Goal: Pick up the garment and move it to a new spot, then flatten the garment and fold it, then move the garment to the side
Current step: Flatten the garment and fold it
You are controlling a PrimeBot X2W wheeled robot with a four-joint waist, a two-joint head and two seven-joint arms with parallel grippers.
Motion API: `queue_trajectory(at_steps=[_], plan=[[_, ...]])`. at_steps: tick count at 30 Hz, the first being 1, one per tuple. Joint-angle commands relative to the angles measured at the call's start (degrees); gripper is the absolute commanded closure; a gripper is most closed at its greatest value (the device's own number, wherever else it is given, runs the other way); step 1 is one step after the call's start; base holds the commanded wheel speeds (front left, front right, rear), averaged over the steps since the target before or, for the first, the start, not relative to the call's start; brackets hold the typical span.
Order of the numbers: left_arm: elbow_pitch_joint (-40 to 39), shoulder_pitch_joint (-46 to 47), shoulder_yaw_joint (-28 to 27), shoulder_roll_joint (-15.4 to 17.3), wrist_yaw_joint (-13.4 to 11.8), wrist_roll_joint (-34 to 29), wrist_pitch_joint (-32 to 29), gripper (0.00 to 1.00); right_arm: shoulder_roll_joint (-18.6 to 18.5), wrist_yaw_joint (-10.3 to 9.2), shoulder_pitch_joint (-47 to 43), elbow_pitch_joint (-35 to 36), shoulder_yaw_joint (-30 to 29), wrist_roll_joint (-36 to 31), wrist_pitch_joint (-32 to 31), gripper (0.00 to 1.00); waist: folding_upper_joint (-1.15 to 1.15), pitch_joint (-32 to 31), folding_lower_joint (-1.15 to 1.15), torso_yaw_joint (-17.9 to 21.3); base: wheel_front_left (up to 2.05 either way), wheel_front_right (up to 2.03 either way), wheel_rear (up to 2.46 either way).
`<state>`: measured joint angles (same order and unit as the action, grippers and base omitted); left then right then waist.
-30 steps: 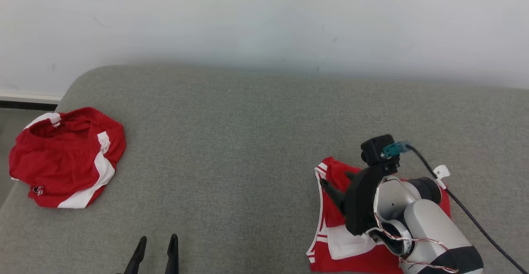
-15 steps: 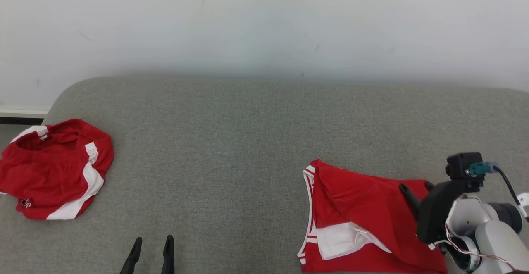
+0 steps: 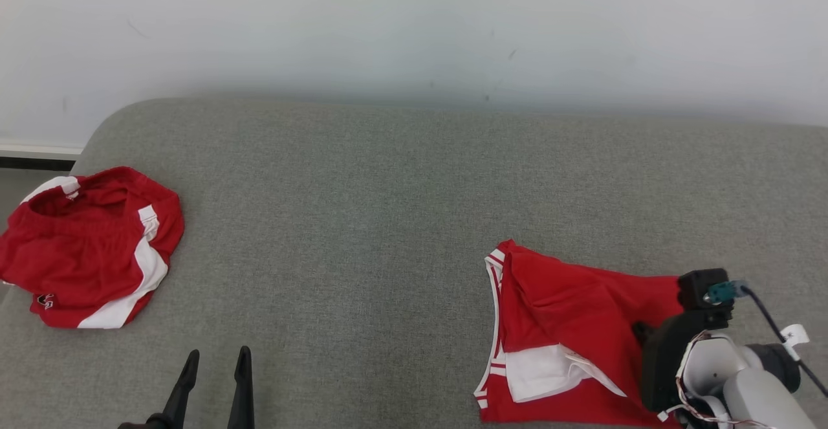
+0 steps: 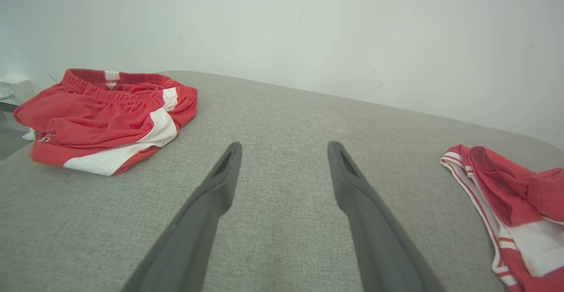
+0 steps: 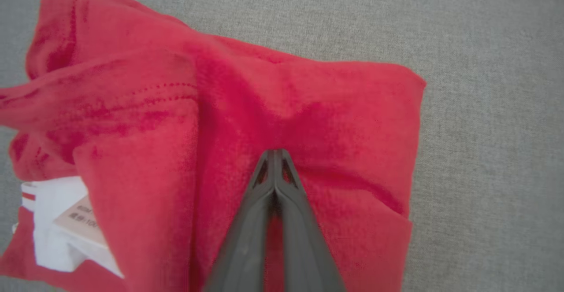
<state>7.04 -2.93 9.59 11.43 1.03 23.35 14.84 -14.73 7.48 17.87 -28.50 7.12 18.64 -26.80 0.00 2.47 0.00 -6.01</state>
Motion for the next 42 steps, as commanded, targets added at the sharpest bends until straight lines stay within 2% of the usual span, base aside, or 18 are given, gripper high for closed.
queue_trajectory(at_steps=[1, 8, 18, 21, 23, 24, 25, 26, 27, 34, 39, 42], plan=[[-0.46, 0.62, -0.26, 0.44, -0.17, 0.14, 0.01, 0.00, 0.34, 0.03, -1.03, 0.16, 1.34, 0.83, -0.40, 1.00, 0.00, -0.08, 0.00, -0.10, 0.00, 0.00, 0.00], [-1.15, 0.41, -0.48, 0.62, -0.70, 0.50, -0.20, 0.00, 1.38, 0.03, -2.34, 2.73, 7.21, 2.13, -1.10, 1.00, 0.00, -0.43, 0.00, 0.33, 0.00, 0.00, 0.00], [-1.09, -0.23, -0.41, 0.62, -1.01, 0.96, -0.09, 0.00, 2.53, 0.03, -4.57, 12.78, 22.02, 7.44, -3.21, 1.00, 0.00, -1.13, 0.00, 1.44, 0.00, 0.00, 0.00], [-0.73, -0.65, -0.39, 0.56, -0.95, 1.25, -0.05, 0.00, 3.00, 0.03, -5.32, 15.71, 23.33, 9.40, -2.24, 1.00, 0.00, -1.79, 0.00, 1.64, 0.00, 0.00, 0.00], [-0.42, -0.92, -0.46, 0.54, -1.05, 1.42, -0.03, 0.00, 3.83, 0.03, -6.33, 17.46, 21.51, 10.36, -0.22, 1.00, 0.00, -2.57, 0.00, 1.74, 0.00, 0.00, 0.00], [-0.34, -1.10, -0.51, 0.53, -1.17, 1.51, -0.03, 0.00, 4.37, 0.03, -6.87, 18.27, 20.26, 10.39, 1.04, 0.80, 0.00, -2.89, 0.00, 1.80, 0.00, 0.00, 0.00], [-0.26, -1.25, -0.60, 0.47, -1.30, 1.70, -0.03, 0.00, 4.78, 0.03, -7.44, 19.13, 18.61, 9.70, 2.59, 0.51, 0.00, -3.26, 0.00, 1.84, 0.00, 0.00, 0.00], [-0.16, -1.33, -0.67, 0.37, -1.42, 1.95, -0.03, 0.00, 5.20, 0.03, -8.20, 19.61, 16.77, 8.83, 3.87, 0.04, 0.00, -3.59, 0.00, 1.88, 0.00, 0.00, 0.00], [-0.02, -1.34, -0.78, 0.33, -1.42, 2.12, -0.04, 0.00, 5.76, 0.03, -9.10, 20.30, 14.57, 7.93, 5.45, 0.00, 0.00, -3.93, 0.00, 1.92, 0.00, 0.00, 0.00], [1.23, -1.78, -1.33, 0.20, -1.95, 2.91, 0.02, 0.00, 9.06, 0.03, -14.80, 24.47, 1.39, 1.25, 13.56, 0.00, 0.00, -6.27, 0.00, 3.12, 0.00, 0.00, 0.00], [2.84, -2.13, -1.61, 0.69, -1.48, 3.28, 0.10, 0.00, 9.89, 0.03, -17.72, 24.71, -5.39, -2.48, 18.16, 0.00, 0.00, -7.60, 0.00, 4.80, 0.00, 0.00, 0.00], [4.44, -1.69, -1.47, 1.03, -0.99, 3.23, 0.12, 0.00, 9.19, 0.03, -18.76, 23.63, -8.44, -3.43, 20.21, 0.00, 0.00, -8.38, 0.00, 5.62, 0.00, 0.00, 0.00]])
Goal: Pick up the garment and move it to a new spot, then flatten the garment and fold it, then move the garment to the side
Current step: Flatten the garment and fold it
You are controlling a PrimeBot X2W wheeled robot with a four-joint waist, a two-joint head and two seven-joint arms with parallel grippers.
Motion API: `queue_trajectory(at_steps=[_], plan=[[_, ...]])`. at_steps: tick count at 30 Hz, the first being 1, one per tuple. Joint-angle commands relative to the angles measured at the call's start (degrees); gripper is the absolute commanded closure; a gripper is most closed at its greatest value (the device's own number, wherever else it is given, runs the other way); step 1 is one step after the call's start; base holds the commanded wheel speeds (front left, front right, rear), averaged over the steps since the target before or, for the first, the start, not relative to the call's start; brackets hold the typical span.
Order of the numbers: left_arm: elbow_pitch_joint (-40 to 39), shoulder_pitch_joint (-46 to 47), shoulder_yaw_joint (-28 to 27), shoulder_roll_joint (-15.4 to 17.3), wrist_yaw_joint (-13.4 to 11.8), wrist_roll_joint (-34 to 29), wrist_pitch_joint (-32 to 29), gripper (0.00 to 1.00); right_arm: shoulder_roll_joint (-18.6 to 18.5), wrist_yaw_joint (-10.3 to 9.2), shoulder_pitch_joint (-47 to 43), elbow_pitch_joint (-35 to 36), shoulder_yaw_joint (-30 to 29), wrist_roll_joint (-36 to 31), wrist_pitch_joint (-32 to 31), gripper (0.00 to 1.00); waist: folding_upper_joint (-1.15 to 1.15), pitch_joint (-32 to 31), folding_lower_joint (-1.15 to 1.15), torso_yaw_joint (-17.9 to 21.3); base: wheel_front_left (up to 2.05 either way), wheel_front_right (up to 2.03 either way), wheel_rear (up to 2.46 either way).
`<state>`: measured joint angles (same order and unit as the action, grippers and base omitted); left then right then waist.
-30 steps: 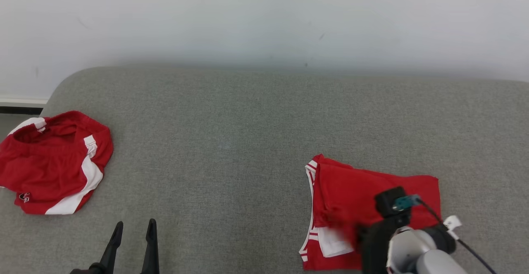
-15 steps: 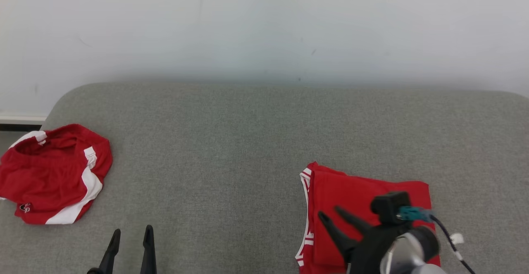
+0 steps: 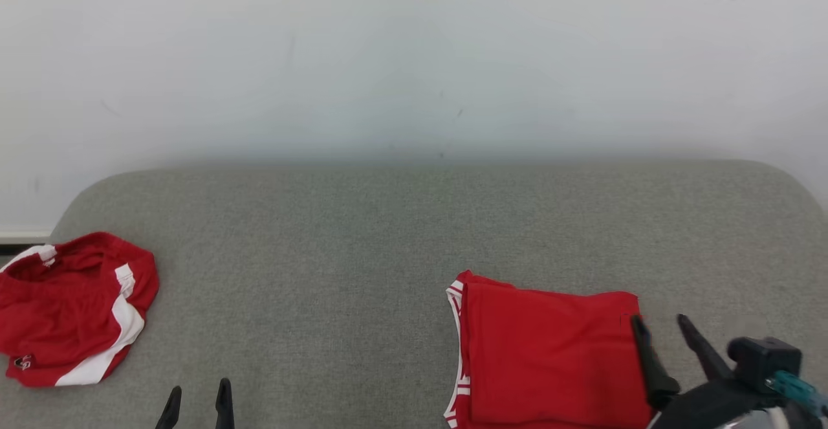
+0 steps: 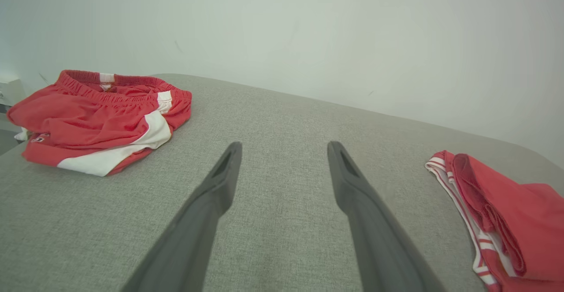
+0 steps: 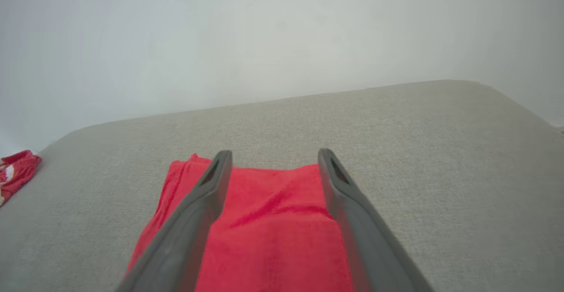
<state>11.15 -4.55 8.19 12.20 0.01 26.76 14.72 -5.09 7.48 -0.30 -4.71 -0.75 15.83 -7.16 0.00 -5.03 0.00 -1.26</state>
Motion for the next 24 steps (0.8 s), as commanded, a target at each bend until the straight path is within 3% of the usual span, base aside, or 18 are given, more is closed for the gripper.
queue_trajectory(at_steps=[1, 6, 17, 24], plan=[[0.85, 0.20, -0.07, 0.27, 0.12, -0.15, 0.26, 0.00, -0.95, 0.03, -0.93, -0.60, -1.62, -0.89, 1.12, 0.00, 0.00, -1.11, 0.00, 1.08, 0.00, 0.00, 0.00], [3.53, 1.49, -0.11, 0.42, 0.33, -0.01, 0.28, 0.00, -3.80, 0.03, -2.02, -2.36, -2.78, -0.68, 3.12, 0.00, 0.00, -2.21, 0.00, 2.34, 0.00, 0.00, 0.00], [7.61, 3.44, -1.58, 0.20, 1.26, 0.14, 0.51, 0.00, -10.14, 0.03, -2.09, -4.70, 1.00, 3.73, 7.12, 0.00, 0.00, -2.71, 0.00, 3.49, 0.00, 0.00, 0.00], [7.87, 3.24, -3.18, 0.35, 1.48, -0.89, 0.56, 0.00, -10.96, 0.03, -1.11, -4.61, 3.46, 5.04, 8.01, 0.00, 0.00, -2.61, 0.00, 3.37, 0.00, 0.00, 0.00]])
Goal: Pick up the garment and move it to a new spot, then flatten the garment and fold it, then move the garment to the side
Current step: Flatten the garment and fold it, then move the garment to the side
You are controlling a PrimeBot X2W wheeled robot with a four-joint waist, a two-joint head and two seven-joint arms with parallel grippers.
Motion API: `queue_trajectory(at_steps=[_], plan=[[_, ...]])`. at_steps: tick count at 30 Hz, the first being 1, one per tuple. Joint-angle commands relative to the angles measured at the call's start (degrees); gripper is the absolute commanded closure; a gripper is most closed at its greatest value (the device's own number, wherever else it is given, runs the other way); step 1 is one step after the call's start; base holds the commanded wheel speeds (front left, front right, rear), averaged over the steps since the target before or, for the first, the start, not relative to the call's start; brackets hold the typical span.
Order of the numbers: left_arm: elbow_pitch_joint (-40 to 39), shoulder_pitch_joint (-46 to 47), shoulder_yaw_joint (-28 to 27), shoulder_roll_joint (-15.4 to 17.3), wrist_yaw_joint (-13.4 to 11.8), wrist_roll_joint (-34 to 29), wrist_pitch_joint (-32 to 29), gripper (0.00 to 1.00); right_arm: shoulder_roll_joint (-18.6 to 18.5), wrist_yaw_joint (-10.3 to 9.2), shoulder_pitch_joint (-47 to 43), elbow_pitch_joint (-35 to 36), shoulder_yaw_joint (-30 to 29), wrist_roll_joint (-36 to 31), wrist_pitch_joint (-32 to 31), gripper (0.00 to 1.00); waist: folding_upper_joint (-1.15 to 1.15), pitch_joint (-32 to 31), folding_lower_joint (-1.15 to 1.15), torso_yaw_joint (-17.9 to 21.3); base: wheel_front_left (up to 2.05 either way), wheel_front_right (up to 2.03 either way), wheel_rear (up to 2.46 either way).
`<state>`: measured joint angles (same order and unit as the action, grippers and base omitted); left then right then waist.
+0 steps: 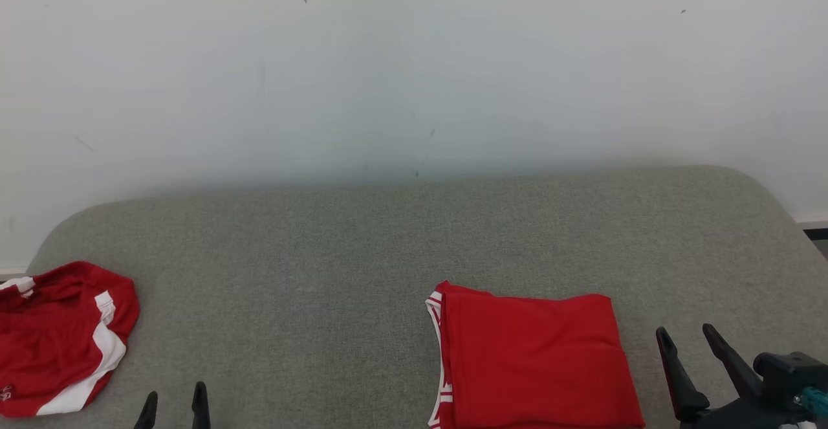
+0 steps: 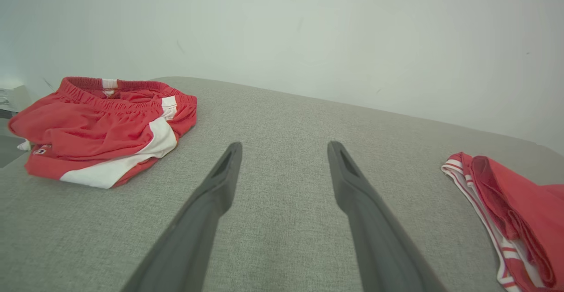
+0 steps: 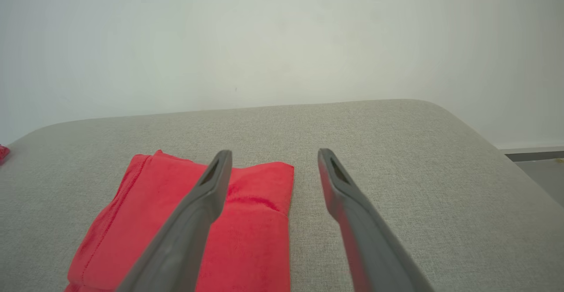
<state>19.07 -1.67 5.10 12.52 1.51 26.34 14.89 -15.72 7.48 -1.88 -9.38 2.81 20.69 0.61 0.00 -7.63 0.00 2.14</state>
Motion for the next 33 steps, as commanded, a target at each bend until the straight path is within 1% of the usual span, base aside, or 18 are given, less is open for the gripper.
queue_trajectory(at_steps=[1, 8, 16, 23, 25, 28, 29, 33], plan=[[-0.13, 0.21, -0.31, -0.06, 0.00, -0.54, 0.39, 0.00, -0.41, 0.03, 0.51, -0.05, 0.20, 0.41, 0.40, 0.00, 0.00, 0.01, 0.00, -0.08, 0.00, 0.00, 0.00], [-0.39, -0.86, -1.22, -0.58, 0.32, -1.00, 0.34, 0.00, -0.06, 0.03, 0.68, -0.25, 0.61, 0.41, 0.70, 0.00, 0.00, 0.03, 0.00, -0.33, 0.00, 0.00, 0.00], [0.01, -1.15, -0.79, -1.18, 0.42, -1.61, 0.34, 0.00, 0.77, 0.03, 0.68, -0.55, 0.36, -0.24, 0.60, 0.00, 0.00, 0.53, 0.00, -0.42, 0.00, 0.00, 0.00], [-0.56, -0.49, -0.78, -1.45, 0.27, -1.90, 0.34, 0.00, 0.53, 0.03, 2.37, 0.20, 0.32, 0.54, -1.08, 0.00, 0.00, 1.20, 0.00, -0.51, 0.00, 0.00, 0.00], [-0.89, -0.38, -0.83, -1.36, 0.15, -1.99, 0.34, 0.00, 0.63, 0.03, 3.73, 0.23, 0.08, 1.44, -4.21, 0.00, 0.00, 1.54, 0.00, -0.35, 0.00, 0.00, 0.00], [-1.65, 0.27, -0.57, -1.34, -0.07, -2.13, 0.26, 0.00, 0.16, 0.04, 6.63, -0.64, -1.23, 2.07, -12.67, 0.00, 0.00, 2.37, 0.00, -0.45, 0.00, 0.00, 0.00], [-1.65, 0.27, -0.57, -1.34, -0.07, -2.13, 0.26, 0.00, 0.16, 0.04, 6.63, -0.64, -1.23, 2.07, -12.67, 0.00, 0.00, 2.37, 0.00, -0.45, 0.00, 0.00, 0.00], [-3.02, 1.12, 0.27, -1.55, -0.46, -2.49, -0.52, 0.00, -0.12, 0.04, 11.19, -2.86, -3.58, 2.24, -26.53, 0.00, 0.00, 4.28, 0.00, -0.97, 0.00, 0.00, 0.00]])
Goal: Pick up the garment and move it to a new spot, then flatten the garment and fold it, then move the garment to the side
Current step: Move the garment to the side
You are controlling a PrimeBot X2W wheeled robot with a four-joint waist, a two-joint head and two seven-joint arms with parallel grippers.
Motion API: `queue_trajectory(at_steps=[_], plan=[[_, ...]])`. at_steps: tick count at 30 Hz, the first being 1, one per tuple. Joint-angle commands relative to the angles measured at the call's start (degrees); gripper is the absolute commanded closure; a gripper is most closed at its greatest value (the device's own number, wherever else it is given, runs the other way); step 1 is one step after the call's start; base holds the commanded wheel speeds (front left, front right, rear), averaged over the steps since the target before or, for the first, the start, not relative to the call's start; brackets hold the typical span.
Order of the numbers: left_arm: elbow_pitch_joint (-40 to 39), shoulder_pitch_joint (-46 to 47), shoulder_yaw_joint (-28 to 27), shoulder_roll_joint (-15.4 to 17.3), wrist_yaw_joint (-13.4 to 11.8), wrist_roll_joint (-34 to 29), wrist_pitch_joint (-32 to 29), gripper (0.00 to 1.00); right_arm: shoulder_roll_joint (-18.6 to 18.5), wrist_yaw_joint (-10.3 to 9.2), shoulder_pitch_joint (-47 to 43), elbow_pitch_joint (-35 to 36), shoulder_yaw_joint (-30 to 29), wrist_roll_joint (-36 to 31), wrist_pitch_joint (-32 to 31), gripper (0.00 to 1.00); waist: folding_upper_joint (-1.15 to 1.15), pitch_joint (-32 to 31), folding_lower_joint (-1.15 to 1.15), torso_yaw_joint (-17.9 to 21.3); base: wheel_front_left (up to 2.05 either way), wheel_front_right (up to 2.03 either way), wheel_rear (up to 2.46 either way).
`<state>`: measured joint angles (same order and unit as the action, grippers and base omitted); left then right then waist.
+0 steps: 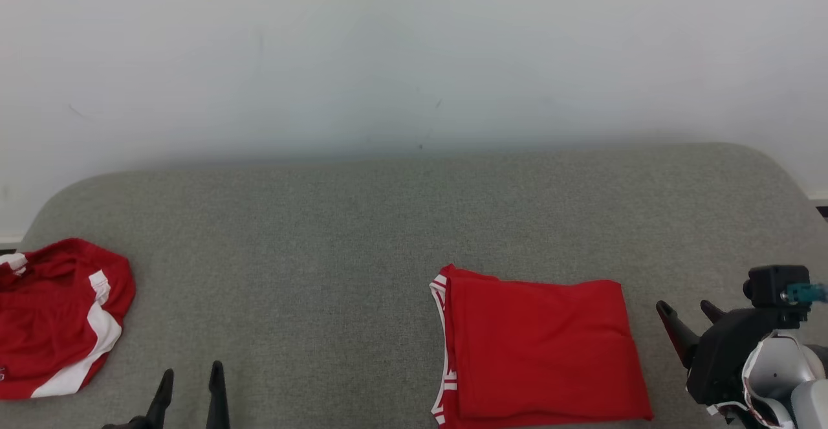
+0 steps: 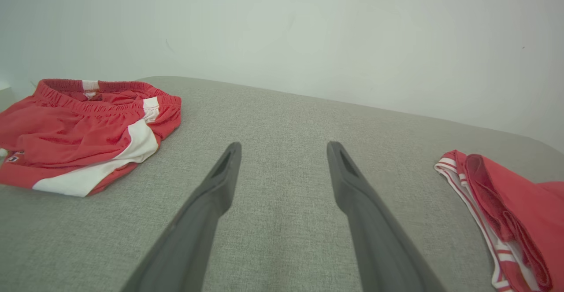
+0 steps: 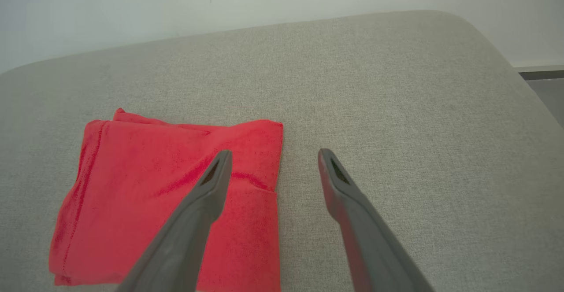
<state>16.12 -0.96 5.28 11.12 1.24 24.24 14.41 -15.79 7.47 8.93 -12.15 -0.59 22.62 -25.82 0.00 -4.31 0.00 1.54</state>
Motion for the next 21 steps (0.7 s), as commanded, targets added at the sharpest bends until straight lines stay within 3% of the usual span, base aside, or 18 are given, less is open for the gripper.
queue_trajectory(at_steps=[1, 4, 8, 21], plan=[[-0.62, 0.72, 0.36, -0.30, -0.20, -0.55, -0.35, 0.00, 0.09, 0.05, 1.16, -0.55, -0.63, 0.00, -3.39, 0.00, 0.00, 1.46, 0.00, -0.59, 0.00, 0.00, 0.00], [-2.27, 1.69, 1.44, -0.58, -0.57, -1.02, -1.56, 0.00, 0.74, 0.05, 3.33, -2.81, -3.71, -1.13, -11.78, 0.00, 0.00, 2.94, 0.00, -1.71, 0.00, 0.00, 0.00], [-4.80, 3.16, 2.42, -0.63, -0.81, -1.22, -3.37, 0.00, 1.67, 0.05, 5.16, -4.73, -6.55, -2.66, -18.17, 0.00, 0.00, 4.98, 0.00, -3.27, 0.00, 0.00, 0.00], [-11.01, 6.07, 3.51, -0.26, -1.69, -1.83, -5.04, 0.00, 3.90, 0.05, 7.98, -6.74, -8.30, -5.32, -21.89, 0.00, 0.00, 10.80, 0.00, -5.66, 0.00, 0.00, 0.00]])
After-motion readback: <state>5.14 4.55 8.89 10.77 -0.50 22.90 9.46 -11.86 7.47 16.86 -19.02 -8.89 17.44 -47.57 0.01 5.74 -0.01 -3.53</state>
